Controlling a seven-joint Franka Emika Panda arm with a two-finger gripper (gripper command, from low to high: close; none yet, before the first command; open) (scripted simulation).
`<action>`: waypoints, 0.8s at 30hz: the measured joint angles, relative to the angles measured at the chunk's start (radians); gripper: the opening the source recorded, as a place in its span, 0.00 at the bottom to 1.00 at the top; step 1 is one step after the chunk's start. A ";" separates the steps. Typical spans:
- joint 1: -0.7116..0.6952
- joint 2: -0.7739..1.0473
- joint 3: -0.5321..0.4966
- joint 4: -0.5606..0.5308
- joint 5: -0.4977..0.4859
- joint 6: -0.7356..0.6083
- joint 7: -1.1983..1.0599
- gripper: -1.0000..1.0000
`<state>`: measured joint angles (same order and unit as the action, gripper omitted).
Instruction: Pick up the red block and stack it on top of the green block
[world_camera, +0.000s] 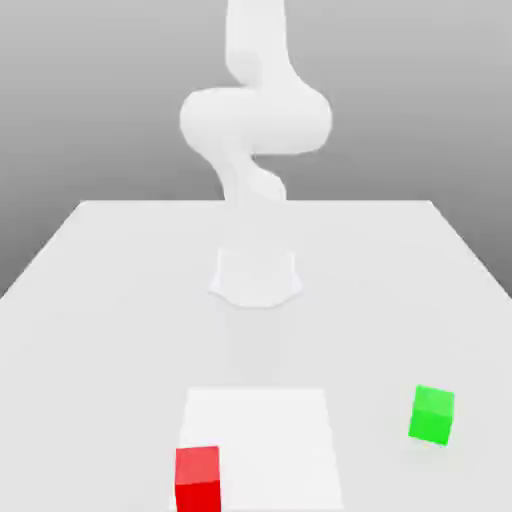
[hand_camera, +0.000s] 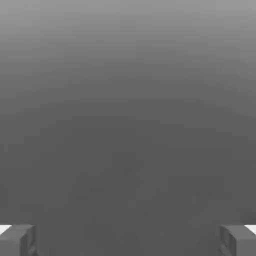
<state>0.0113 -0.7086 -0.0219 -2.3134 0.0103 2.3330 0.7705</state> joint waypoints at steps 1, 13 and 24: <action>0.005 0.039 -0.010 -0.006 0.004 0.014 -0.013 0.50; 0.037 0.478 -0.093 -0.070 0.064 0.172 -0.161 0.50; 0.010 0.873 -0.117 -0.129 0.071 0.318 -0.263 0.50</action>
<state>0.0208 0.1645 -0.1385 -2.4427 0.0812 2.6509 0.5078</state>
